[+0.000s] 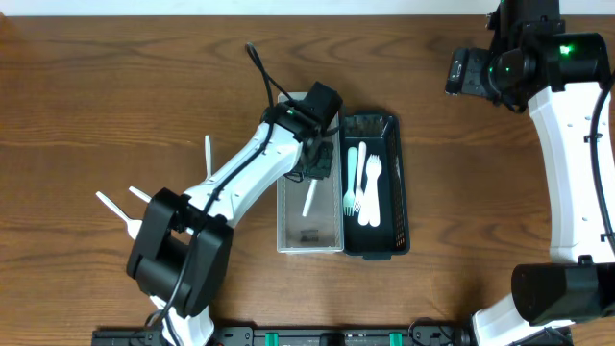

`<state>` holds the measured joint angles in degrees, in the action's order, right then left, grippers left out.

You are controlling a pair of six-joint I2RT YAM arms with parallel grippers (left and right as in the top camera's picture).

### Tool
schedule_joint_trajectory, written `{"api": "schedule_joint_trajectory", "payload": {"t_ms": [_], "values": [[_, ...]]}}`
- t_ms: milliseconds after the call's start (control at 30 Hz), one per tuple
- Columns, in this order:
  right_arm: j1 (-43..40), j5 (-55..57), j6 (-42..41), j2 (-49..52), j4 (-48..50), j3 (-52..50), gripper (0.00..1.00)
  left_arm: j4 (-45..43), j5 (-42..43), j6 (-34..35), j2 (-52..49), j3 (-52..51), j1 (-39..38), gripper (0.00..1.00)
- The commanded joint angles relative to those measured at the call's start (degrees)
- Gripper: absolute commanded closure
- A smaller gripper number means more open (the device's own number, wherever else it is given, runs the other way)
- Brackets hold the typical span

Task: Pack container
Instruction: 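Release the spoon and move the left gripper back to the spoons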

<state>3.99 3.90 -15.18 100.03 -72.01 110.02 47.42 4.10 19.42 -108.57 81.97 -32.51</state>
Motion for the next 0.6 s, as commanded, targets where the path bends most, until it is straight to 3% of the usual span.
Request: {"api": "schedule_joint_trajectory", "payload": {"t_ms": [0,100,333,500,567], "values": [[-0.33,0.59,0.92,0.07,-0.02,-0.28,0.1,0.02,-2.12,-2.4,1.2,0.66,-0.09,0.62],[-0.33,0.59,1.07,0.07,-0.04,-0.28,0.1,0.26,-2.58,-6.34,3.41,1.95,-0.07,0.59],[-0.33,0.59,1.57,0.07,-0.42,-0.28,0.1,2.67,-15.82,-9.33,16.33,3.04,2.03,0.23],[-0.33,0.59,1.55,0.07,-0.66,-0.28,0.1,8.24,-16.37,-9.29,23.28,3.02,12.55,0.2],[-0.33,0.59,1.55,0.07,-0.87,-0.28,0.1,9.64,-16.35,-9.31,23.71,3.02,18.45,0.14]]}}
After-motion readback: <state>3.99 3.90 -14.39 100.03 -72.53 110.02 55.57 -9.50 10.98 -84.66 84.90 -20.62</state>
